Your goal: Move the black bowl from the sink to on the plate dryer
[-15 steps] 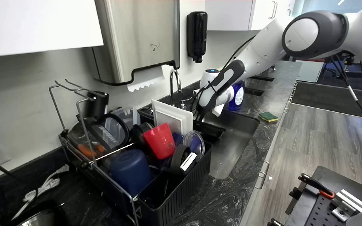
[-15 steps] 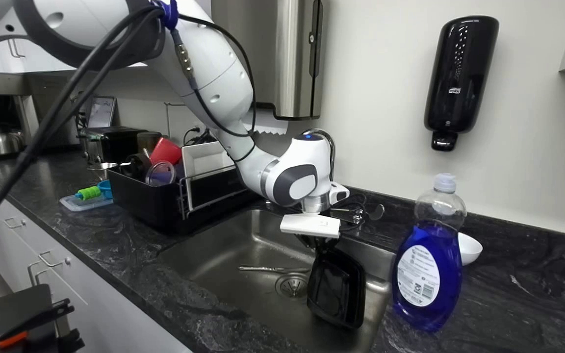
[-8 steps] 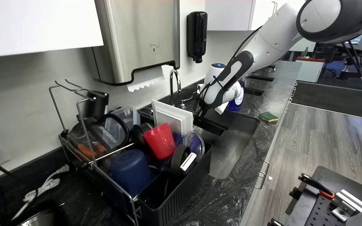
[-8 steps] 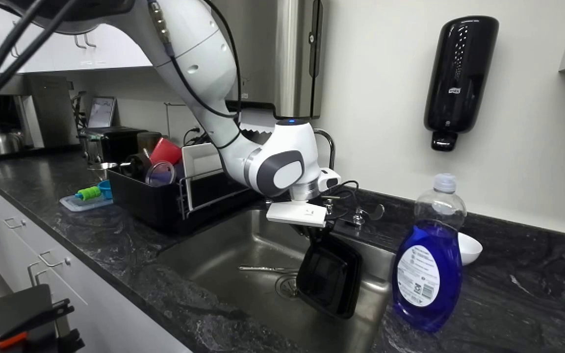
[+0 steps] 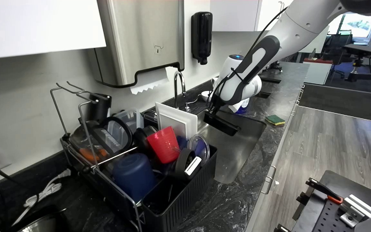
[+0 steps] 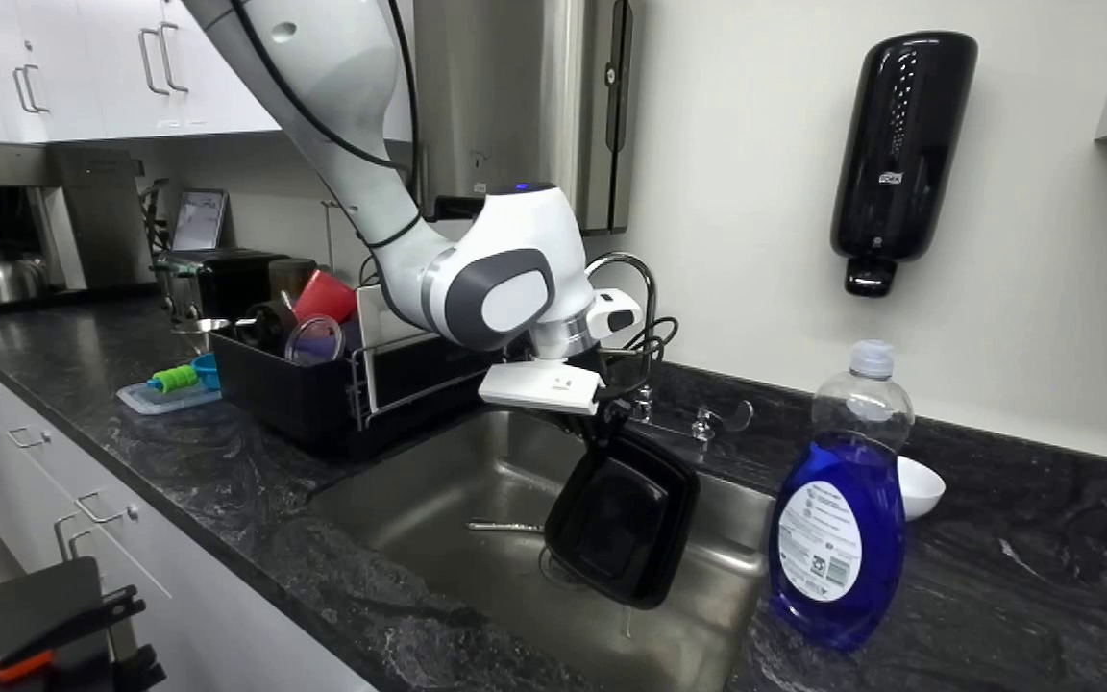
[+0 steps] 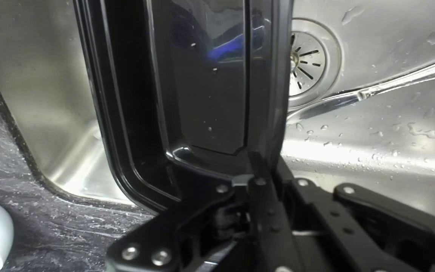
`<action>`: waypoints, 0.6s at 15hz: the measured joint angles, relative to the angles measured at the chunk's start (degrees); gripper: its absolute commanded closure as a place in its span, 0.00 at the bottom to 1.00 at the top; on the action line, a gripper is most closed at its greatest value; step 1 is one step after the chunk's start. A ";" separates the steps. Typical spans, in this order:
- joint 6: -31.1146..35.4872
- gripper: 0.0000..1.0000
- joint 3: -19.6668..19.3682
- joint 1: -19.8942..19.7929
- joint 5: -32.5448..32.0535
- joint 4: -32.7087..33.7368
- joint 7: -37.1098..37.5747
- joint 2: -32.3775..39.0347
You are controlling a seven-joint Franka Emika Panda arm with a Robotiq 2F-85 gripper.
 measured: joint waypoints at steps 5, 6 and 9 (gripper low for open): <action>0.64 0.98 4.09 -2.96 5.95 -6.84 -0.07 -6.72; 0.64 0.98 5.85 -4.24 7.98 -7.87 -1.14 -7.74; 0.34 0.98 13.85 -10.49 16.12 -9.86 -7.81 -10.22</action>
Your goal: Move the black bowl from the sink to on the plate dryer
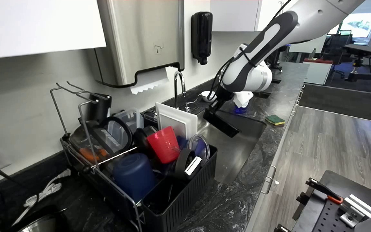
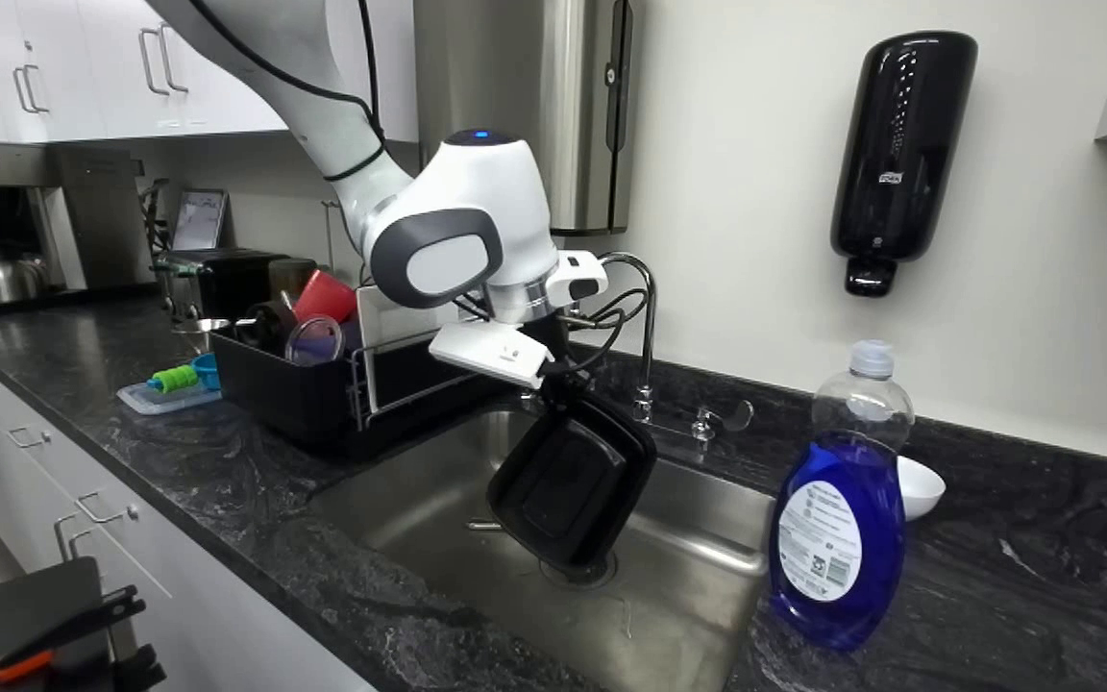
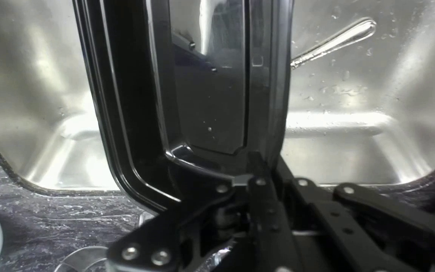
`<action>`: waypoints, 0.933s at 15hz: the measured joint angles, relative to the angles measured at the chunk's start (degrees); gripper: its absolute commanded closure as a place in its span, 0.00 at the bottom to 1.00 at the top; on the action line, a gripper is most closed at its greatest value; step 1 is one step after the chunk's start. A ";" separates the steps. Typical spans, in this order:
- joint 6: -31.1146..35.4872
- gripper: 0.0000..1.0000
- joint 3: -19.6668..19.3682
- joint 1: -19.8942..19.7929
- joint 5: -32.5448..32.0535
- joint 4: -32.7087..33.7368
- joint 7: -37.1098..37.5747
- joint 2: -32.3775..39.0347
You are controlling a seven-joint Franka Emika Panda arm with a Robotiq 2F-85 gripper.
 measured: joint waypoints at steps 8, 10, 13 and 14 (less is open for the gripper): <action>-7.49 0.98 17.27 -16.54 21.39 -0.15 -23.01 -3.92; -10.35 0.98 18.47 -18.77 24.56 -0.13 -26.88 -5.05; -15.19 0.98 17.95 -19.68 29.36 0.00 -31.31 -7.12; -17.64 0.98 15.65 -17.95 32.17 0.12 -33.42 -8.23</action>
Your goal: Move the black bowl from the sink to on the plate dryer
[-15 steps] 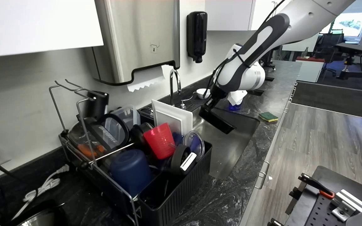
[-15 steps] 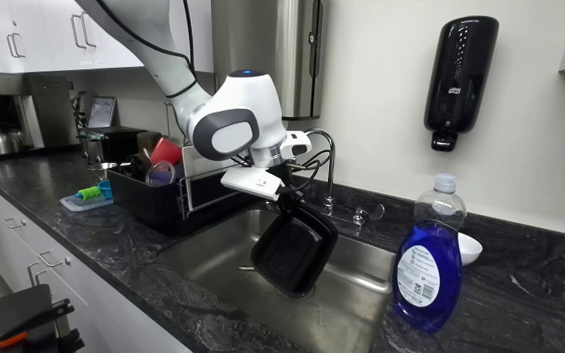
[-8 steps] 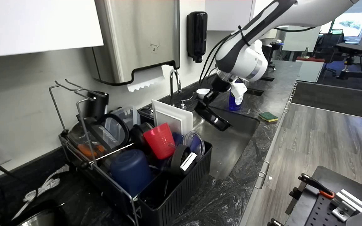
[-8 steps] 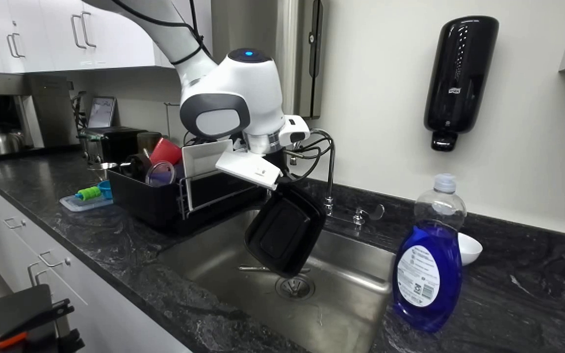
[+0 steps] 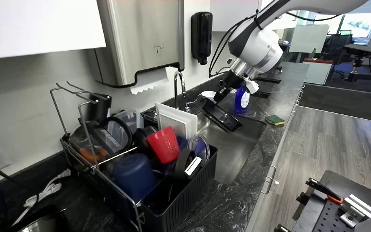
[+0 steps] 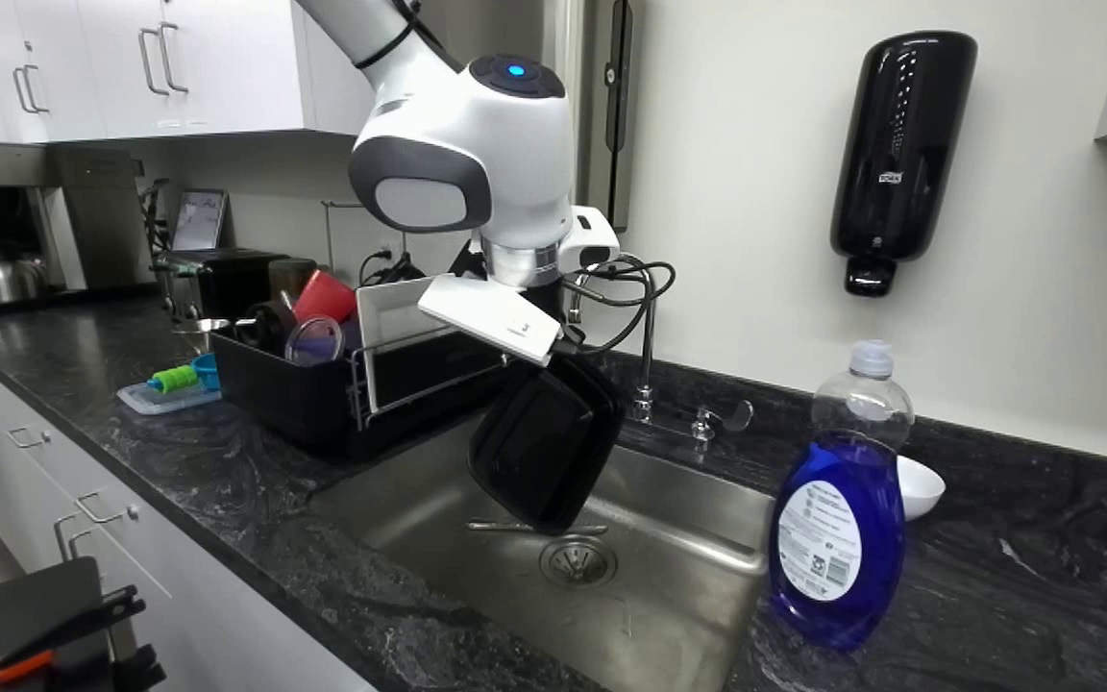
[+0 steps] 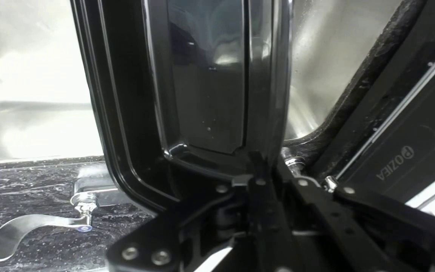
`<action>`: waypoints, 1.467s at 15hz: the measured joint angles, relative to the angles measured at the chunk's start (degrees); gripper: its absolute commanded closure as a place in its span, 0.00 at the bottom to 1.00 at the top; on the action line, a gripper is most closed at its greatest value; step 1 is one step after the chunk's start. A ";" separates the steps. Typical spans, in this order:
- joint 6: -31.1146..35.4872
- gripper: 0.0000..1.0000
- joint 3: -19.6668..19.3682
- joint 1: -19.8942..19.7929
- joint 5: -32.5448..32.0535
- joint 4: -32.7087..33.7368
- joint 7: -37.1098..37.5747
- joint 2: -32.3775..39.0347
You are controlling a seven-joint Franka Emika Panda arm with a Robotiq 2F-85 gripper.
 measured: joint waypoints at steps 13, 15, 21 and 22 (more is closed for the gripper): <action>-32.18 0.98 -32.70 26.03 6.97 3.21 -3.65 -7.30; -35.47 0.98 -34.31 27.15 6.97 4.47 -3.40 -6.69; -45.75 0.98 -36.53 28.40 7.20 9.68 -0.36 -3.14; -47.05 0.98 -36.61 28.43 7.47 10.59 0.24 -2.53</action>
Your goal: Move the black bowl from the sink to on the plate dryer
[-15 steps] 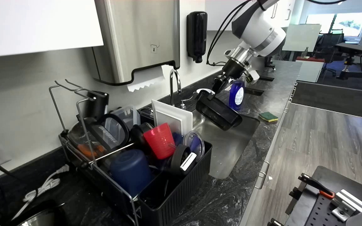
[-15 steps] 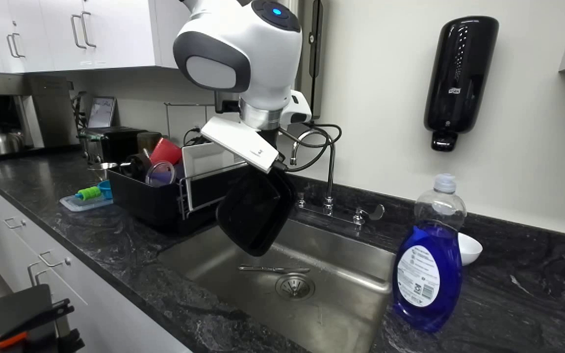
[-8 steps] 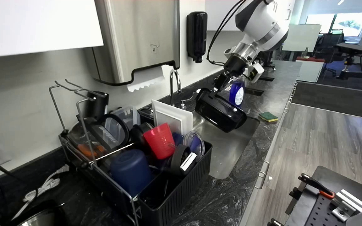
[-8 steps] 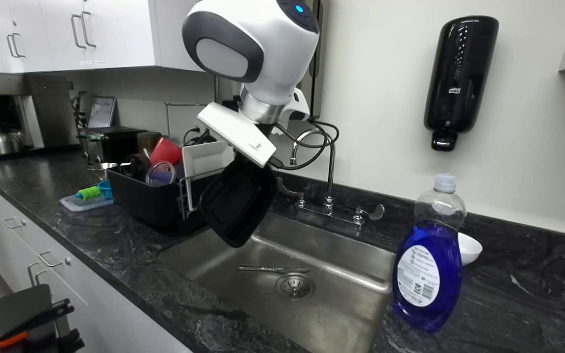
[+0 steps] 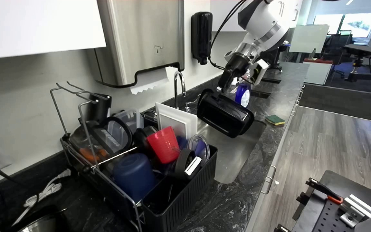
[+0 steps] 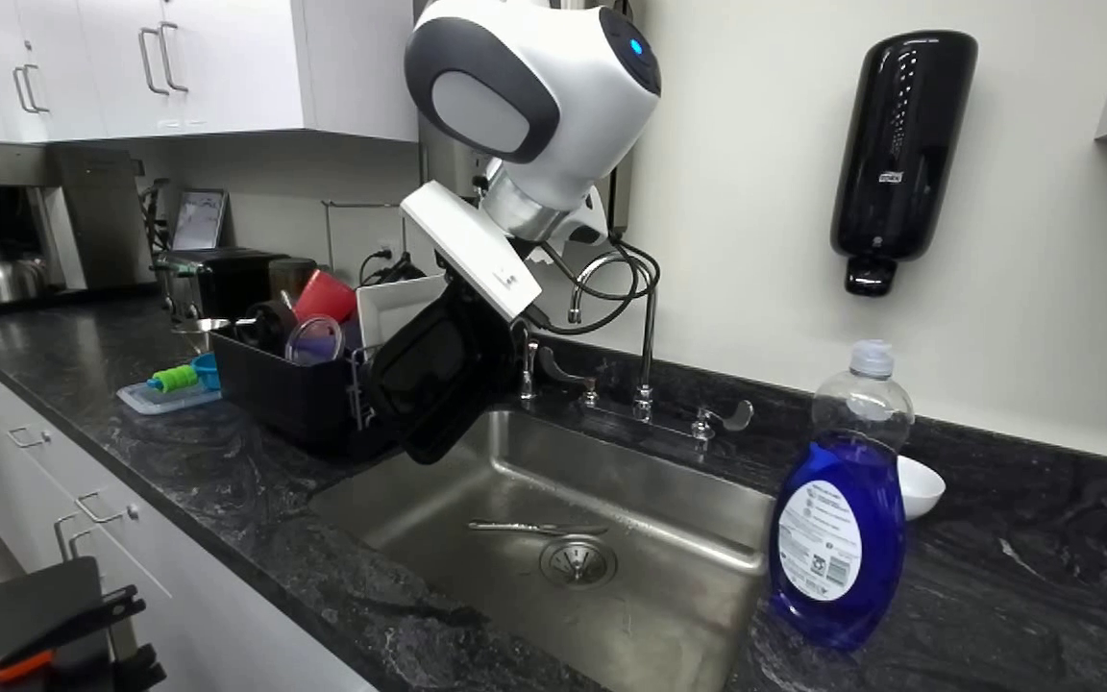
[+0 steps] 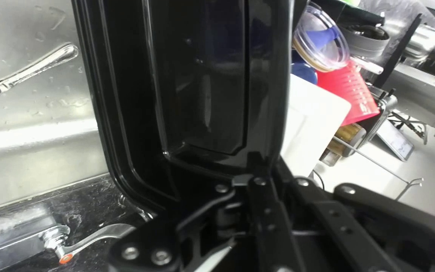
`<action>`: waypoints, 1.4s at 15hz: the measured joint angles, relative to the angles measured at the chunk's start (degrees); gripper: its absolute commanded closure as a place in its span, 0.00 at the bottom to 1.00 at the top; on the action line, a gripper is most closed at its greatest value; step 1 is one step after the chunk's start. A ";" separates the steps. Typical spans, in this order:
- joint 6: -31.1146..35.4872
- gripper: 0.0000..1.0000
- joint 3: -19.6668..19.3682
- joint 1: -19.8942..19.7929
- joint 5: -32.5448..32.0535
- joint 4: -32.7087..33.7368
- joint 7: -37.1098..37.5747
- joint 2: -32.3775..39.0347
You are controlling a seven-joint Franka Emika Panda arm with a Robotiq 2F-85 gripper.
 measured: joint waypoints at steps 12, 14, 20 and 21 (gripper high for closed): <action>-8.30 0.98 0.02 2.71 3.06 6.78 5.28 1.65; -9.16 0.98 0.04 3.18 3.13 7.56 5.40 1.58; -11.06 0.98 0.49 5.67 3.16 10.88 7.64 1.41; -11.06 0.98 0.58 6.05 3.16 11.36 7.98 1.39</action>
